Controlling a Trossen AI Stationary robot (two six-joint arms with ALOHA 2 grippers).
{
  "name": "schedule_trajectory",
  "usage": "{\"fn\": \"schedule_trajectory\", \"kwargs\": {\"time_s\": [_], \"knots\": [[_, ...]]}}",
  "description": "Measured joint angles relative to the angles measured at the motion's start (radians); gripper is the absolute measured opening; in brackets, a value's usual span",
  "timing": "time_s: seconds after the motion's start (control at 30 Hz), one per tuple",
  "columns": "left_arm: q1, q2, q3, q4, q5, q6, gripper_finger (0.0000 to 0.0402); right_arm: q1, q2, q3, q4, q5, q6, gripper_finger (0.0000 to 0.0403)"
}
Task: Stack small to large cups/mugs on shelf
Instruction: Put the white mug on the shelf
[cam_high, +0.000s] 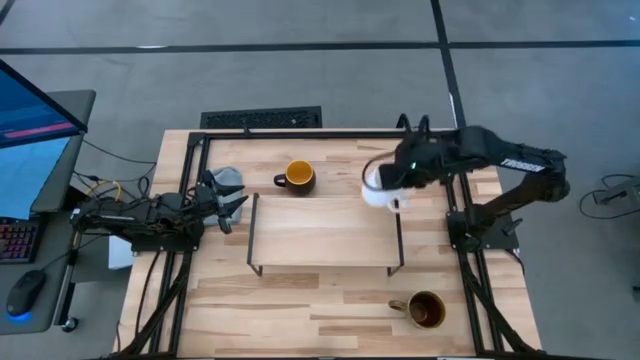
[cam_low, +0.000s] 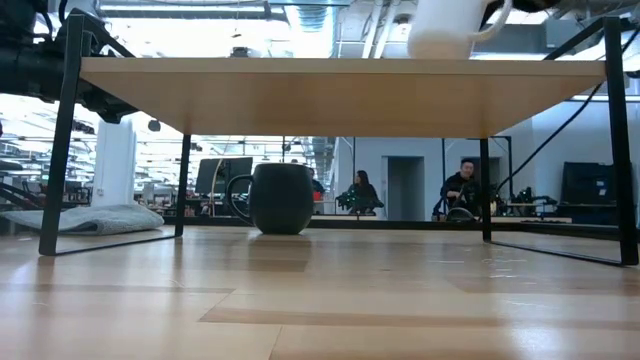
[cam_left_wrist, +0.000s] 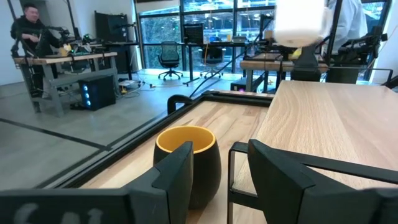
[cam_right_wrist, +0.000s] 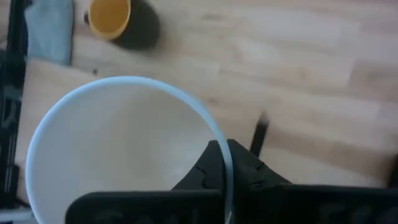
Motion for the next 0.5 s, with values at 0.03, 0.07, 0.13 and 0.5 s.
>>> {"fn": "schedule_trajectory", "kwargs": {"time_s": [0.03, 0.07, 0.13, 0.5], "knots": [[0.0, 0.0, 0.0, 0.0, 0.0, 0.0, 0.0146, 0.028, 0.01, 0.0, 0.0, 0.0, 0.026, 0.0013], [0.0, 0.0, 0.0, 0.0, 0.0, 0.0, 0.0146, 0.052, 0.019, 0.0, 0.0, 0.0, 0.055, 0.0013], [0.0, 0.0, 0.0, 0.0, 0.0, 0.0, 0.0146, 0.096, 0.035, 0.0, 0.0, 0.012, 0.116, 0.0013], [0.0, 0.0, 0.0, 0.0, 0.0, -0.012, 0.0146, 0.212, 0.145, 0.001, -0.007, 0.028, 0.374, 0.0013]]}}
